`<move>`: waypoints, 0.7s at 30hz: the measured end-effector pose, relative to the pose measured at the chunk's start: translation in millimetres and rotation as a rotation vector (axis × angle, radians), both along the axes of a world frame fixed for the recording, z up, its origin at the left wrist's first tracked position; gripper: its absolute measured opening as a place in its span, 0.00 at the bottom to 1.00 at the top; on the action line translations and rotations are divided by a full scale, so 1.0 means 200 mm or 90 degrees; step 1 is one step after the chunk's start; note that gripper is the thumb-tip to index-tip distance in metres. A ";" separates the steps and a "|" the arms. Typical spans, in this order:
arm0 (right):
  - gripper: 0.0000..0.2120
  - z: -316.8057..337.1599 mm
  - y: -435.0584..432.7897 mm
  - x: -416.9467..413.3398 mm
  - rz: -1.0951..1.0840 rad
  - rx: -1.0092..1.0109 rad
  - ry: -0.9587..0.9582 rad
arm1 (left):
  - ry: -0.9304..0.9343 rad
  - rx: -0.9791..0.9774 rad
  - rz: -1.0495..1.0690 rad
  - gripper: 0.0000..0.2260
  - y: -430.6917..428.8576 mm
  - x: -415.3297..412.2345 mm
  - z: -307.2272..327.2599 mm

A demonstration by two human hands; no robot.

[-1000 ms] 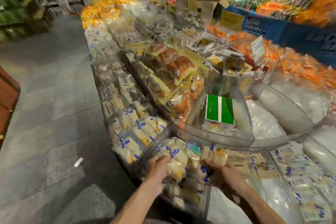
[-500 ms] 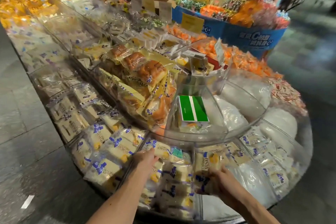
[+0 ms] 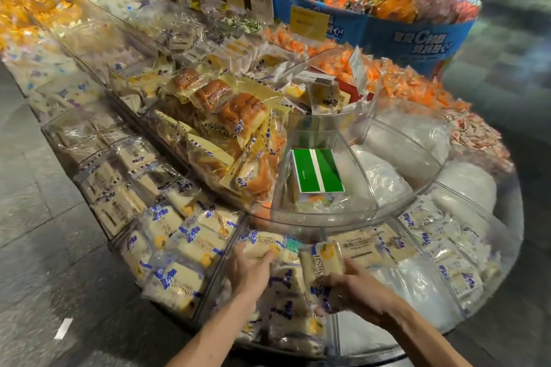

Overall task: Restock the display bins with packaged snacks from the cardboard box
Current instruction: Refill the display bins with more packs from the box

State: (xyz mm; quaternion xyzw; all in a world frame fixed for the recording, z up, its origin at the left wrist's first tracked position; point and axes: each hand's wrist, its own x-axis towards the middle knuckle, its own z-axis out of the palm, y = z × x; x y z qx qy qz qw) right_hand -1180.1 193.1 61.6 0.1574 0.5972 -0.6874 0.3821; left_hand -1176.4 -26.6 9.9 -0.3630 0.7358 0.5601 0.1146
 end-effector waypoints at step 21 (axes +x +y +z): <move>0.17 -0.29 -0.18 -0.21 0.521 0.787 0.726 | 0.014 0.150 -0.012 0.15 0.08 -0.22 -0.01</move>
